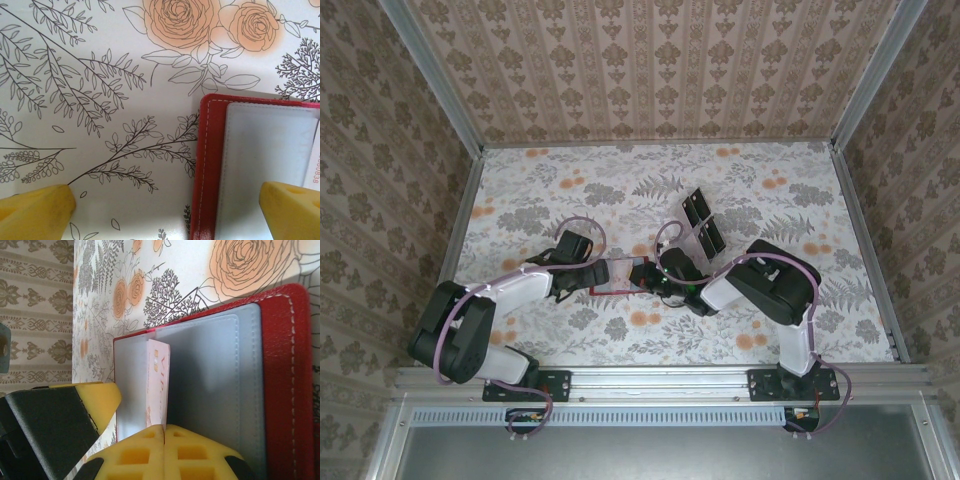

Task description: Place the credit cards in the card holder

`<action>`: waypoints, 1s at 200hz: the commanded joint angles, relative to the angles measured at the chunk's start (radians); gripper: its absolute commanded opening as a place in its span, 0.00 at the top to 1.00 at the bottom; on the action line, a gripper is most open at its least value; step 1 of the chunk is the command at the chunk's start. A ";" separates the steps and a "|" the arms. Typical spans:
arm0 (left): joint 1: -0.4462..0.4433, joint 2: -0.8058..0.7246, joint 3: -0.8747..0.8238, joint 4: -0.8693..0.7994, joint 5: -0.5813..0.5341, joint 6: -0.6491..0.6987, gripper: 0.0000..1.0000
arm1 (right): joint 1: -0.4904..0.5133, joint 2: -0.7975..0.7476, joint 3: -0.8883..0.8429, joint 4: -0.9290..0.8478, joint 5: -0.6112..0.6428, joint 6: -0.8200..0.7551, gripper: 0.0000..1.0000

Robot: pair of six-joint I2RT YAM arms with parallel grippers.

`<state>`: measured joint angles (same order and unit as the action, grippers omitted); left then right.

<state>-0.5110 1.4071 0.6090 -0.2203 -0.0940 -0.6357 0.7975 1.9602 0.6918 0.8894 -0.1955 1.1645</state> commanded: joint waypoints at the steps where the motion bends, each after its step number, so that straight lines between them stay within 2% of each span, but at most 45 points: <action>1: 0.005 0.038 -0.037 -0.120 -0.032 -0.019 0.00 | 0.010 0.037 -0.020 -0.011 -0.020 0.015 1.00; 96: 0.004 0.039 -0.035 -0.120 -0.032 -0.018 0.00 | 0.009 0.050 -0.028 -0.010 -0.062 0.017 1.00; 200: 0.003 0.041 -0.034 -0.120 -0.032 -0.017 0.00 | 0.005 0.097 0.047 -0.088 -0.118 0.006 1.00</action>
<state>-0.5110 1.4078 0.6090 -0.2203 -0.0944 -0.6357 0.7975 2.0140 0.7330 0.9241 -0.2928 1.1824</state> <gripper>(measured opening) 0.997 0.064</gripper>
